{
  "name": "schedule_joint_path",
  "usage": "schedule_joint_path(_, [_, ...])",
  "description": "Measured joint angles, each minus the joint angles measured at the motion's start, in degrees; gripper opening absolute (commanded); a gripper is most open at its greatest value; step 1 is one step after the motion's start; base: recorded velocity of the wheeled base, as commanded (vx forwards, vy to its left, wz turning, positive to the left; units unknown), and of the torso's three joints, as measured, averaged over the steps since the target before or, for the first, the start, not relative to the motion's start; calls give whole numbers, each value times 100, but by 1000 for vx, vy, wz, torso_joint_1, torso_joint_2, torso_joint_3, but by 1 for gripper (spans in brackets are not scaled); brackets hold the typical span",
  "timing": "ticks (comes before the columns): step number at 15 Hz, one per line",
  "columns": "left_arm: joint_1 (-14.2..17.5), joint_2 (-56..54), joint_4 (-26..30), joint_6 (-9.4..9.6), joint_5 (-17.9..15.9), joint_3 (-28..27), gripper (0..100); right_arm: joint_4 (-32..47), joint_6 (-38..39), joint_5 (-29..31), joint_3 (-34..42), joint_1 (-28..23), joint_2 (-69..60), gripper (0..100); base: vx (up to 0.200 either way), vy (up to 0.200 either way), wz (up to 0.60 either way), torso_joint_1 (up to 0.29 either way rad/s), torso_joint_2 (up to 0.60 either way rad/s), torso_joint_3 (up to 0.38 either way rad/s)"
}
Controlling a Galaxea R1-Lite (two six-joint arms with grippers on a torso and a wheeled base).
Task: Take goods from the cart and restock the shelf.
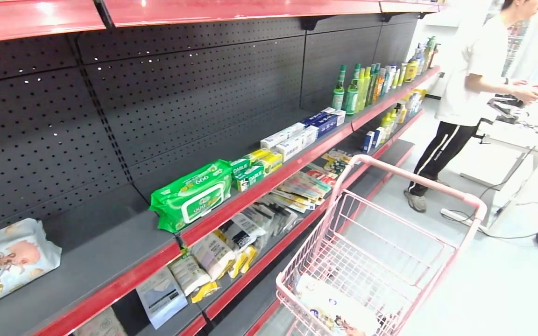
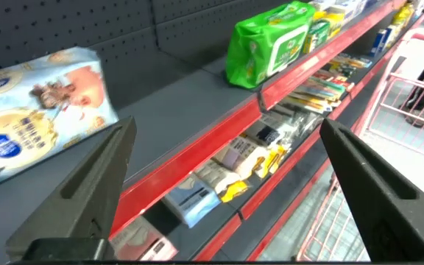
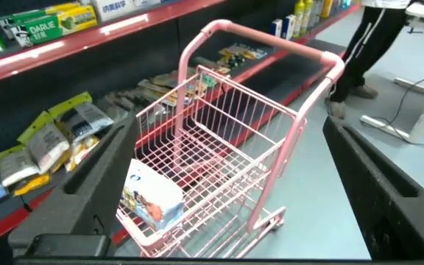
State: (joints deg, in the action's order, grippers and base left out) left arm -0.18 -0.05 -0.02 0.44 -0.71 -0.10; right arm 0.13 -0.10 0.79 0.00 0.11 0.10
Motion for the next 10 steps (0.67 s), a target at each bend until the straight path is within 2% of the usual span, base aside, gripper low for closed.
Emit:
schedule_joint_path(6, [0,0,-2,-15,0,0,100,-43,-99,-183,-143,11,28,100,0,0,0,0,0,0])
schedule_joint_path(8, [0,0,-5,-12,0,0,100,-93,344,-212,-735,33,351,100,0,0,0,0,0,0])
schedule_joint_path(10, [0,0,-5,-4,-2,0,100,-158,612,-194,-1609,57,1276,100,0,0,0,0,0,0])
